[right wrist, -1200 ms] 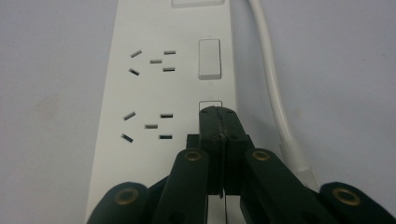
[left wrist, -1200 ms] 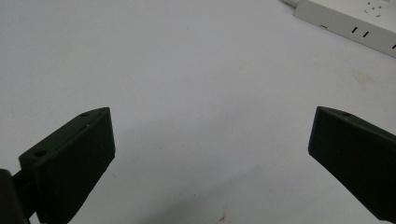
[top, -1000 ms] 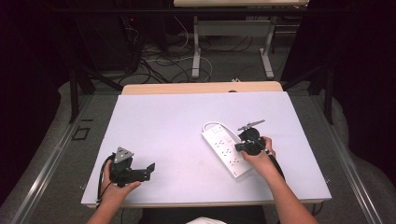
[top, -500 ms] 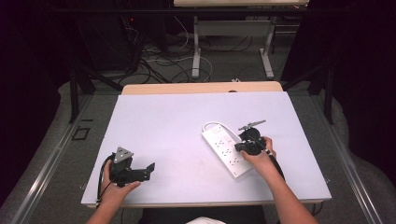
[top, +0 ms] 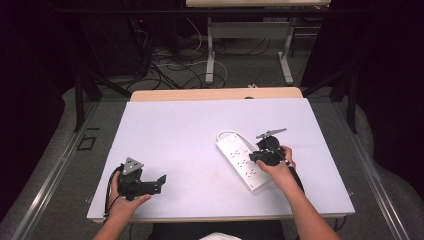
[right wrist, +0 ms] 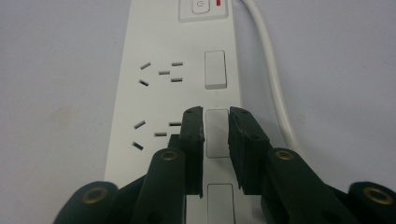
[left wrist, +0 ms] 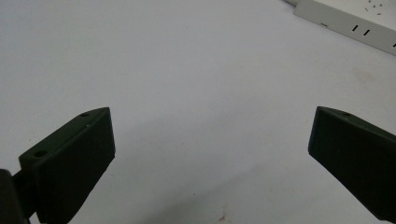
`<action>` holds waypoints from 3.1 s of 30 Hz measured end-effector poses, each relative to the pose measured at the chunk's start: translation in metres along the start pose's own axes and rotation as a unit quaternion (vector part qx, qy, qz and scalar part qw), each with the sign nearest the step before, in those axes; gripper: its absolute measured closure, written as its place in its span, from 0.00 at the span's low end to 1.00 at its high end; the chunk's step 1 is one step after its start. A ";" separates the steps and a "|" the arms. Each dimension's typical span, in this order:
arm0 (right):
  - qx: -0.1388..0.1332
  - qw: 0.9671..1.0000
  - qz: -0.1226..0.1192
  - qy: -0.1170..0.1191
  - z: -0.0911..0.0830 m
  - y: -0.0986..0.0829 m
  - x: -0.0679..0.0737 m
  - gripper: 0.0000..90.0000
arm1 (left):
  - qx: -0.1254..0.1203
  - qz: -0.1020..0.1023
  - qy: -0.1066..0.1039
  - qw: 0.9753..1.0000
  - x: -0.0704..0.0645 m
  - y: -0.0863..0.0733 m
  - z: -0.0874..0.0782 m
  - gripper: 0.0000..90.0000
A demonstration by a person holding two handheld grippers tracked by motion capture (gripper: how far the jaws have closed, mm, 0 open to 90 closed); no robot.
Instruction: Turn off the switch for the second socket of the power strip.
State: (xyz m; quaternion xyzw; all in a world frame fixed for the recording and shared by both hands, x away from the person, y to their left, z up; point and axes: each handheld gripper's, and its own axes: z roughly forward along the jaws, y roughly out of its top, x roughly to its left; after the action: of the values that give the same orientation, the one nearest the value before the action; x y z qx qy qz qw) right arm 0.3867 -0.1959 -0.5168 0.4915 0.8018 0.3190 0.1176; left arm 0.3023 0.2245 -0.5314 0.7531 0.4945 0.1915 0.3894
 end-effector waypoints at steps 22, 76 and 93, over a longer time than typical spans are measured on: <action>-0.022 0.999 0.007 0.023 -0.001 0.002 0.004 0.56 | 0.005 0.004 -0.002 1.000 0.000 0.000 0.000 0.00; -0.070 0.997 -0.020 -0.027 -0.033 0.016 0.019 0.00 | 0.005 -0.002 0.003 1.000 0.000 -0.001 0.000 0.00; -0.089 0.995 -0.027 -0.028 -0.052 0.004 0.017 0.00 | 0.004 -0.001 0.003 1.000 -0.001 -0.001 0.000 0.00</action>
State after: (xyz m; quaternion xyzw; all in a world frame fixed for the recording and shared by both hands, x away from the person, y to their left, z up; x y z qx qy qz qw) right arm 0.3551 -0.2008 -0.4717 0.4658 0.7798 0.3717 0.1917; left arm 0.3018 0.2238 -0.5320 0.7534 0.4975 0.1915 0.3849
